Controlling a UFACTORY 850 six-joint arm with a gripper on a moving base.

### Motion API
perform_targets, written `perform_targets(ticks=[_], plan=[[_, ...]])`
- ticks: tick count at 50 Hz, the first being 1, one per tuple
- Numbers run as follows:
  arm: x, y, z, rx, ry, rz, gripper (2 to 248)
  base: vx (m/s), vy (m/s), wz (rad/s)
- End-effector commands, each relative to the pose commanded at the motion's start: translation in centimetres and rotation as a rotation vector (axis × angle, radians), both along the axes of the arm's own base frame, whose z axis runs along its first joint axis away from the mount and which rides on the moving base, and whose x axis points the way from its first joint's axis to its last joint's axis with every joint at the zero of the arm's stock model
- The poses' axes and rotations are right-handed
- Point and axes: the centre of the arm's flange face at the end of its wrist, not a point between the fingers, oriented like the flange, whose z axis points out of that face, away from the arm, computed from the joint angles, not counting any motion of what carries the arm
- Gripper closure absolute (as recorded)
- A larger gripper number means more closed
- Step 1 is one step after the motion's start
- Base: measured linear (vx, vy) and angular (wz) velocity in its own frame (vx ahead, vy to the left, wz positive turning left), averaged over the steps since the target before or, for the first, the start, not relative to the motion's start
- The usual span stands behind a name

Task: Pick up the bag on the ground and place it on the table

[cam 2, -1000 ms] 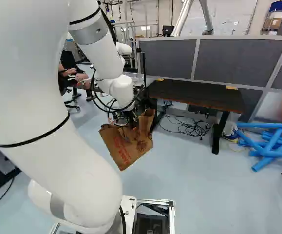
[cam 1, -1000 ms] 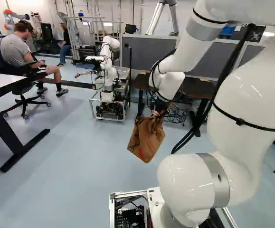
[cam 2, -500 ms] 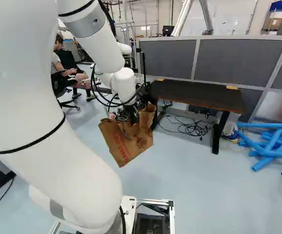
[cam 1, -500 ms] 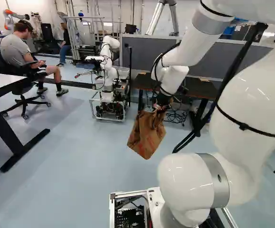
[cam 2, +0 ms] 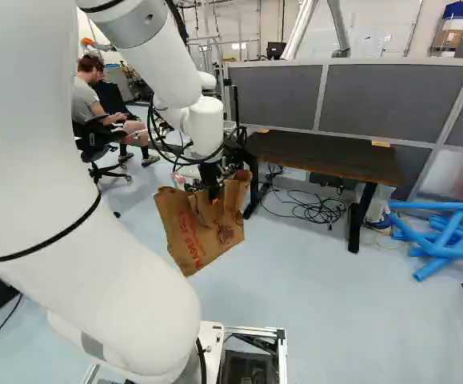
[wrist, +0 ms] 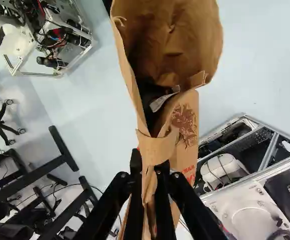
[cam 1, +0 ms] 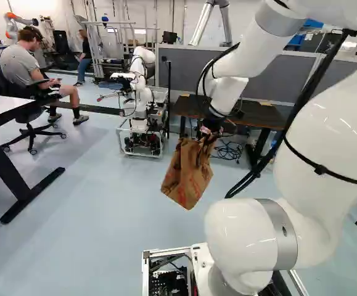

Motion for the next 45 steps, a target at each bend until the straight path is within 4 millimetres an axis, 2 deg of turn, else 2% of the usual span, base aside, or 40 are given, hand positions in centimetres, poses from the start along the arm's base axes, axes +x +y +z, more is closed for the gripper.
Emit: perform_targets(ticks=[45], plan=[[2.2,1.1,6.5,0.058,0.035,0.072,229,0.000,0.000,0.000]])
